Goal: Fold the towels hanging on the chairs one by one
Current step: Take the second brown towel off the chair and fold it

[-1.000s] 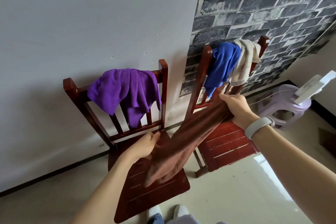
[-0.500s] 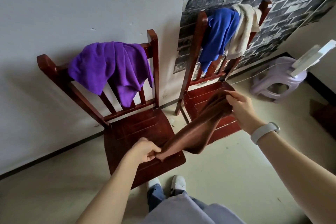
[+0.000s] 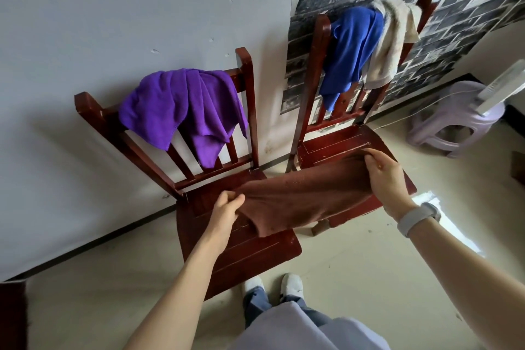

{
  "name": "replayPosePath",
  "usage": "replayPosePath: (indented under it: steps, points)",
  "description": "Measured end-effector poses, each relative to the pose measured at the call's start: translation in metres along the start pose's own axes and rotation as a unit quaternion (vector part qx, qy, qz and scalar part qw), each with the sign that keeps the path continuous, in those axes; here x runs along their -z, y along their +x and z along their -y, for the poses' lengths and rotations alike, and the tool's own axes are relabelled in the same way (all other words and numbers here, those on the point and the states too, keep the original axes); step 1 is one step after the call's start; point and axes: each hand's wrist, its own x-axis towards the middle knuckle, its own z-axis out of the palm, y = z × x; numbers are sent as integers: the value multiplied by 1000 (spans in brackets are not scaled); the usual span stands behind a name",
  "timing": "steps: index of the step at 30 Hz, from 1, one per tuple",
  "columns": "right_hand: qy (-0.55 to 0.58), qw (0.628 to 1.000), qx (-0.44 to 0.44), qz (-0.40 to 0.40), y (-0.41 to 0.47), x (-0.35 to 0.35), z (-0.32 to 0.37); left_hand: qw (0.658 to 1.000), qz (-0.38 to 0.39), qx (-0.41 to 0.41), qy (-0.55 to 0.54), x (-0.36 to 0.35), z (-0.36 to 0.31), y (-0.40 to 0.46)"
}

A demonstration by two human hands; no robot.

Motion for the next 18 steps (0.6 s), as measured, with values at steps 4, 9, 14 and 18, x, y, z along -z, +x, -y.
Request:
replayPosePath:
  steps: [4,9,14,18]
  points:
    - [69,996,-46,30,1,1,3,997,15,-34,-65,2,-13,-2]
    - [100,994,-36,29,2,0,10,997,65,-47,-12,4,-21,-3]
    - [117,993,-27,5,8,1,11,987,66,-69,132,3,-12,2]
    - [118,993,-17,-2,9,4,9,981,83,15,-174,-5,-17,2]
